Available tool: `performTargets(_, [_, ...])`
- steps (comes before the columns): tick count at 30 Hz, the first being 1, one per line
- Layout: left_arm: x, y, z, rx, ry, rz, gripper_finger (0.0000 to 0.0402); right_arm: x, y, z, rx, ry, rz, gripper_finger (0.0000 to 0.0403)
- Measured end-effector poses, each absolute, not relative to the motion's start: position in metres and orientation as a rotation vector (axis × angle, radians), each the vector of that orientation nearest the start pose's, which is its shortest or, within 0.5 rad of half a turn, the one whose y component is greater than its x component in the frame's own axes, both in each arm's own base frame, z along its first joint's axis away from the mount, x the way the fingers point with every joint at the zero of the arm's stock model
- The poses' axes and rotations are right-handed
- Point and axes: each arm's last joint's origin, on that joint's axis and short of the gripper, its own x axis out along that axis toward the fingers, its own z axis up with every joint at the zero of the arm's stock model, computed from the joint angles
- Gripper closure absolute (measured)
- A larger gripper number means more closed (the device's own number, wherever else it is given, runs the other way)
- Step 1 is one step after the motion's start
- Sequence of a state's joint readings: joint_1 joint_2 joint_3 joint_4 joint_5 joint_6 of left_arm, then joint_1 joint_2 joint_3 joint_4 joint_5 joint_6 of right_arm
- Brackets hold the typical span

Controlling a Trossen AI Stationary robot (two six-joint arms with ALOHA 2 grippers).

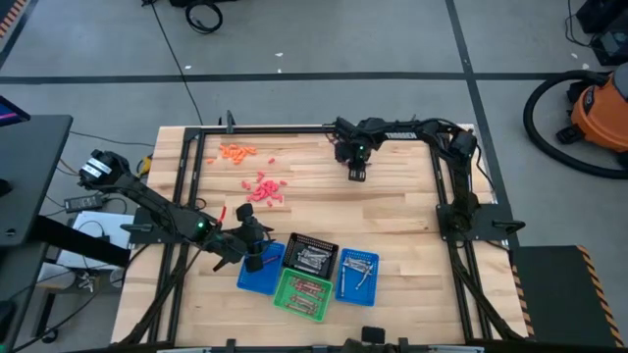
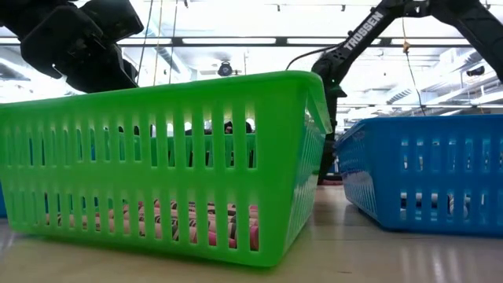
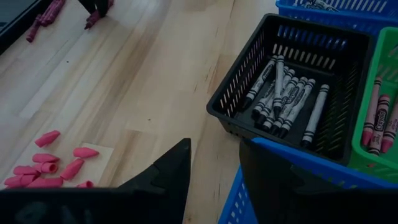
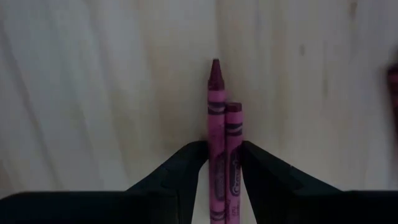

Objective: Sort crayons
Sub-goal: Put the dark red crayon into the left blue bin

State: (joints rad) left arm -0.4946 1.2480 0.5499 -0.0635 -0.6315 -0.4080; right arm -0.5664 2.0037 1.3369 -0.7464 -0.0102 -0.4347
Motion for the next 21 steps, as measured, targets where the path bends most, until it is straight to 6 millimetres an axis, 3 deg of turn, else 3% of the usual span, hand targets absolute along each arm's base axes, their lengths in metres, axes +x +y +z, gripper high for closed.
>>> performTargets(6, [0.209,-0.093,0.179,0.014,0.601,0.256,0.0253,0.327,-0.182,0.142,-0.002,1.450,-0.146,0.0273])
performTargets(13, [0.209,-0.094,0.179,0.012,0.603,0.247,0.0253,0.330,-0.178,0.145,-0.012,1.461,-0.153,0.0273])
performTargets(21, [0.209,-0.094,0.179,0.011,0.605,0.244,0.0253,0.326,-0.175,0.172,-0.025,1.395,-0.168,0.0273])
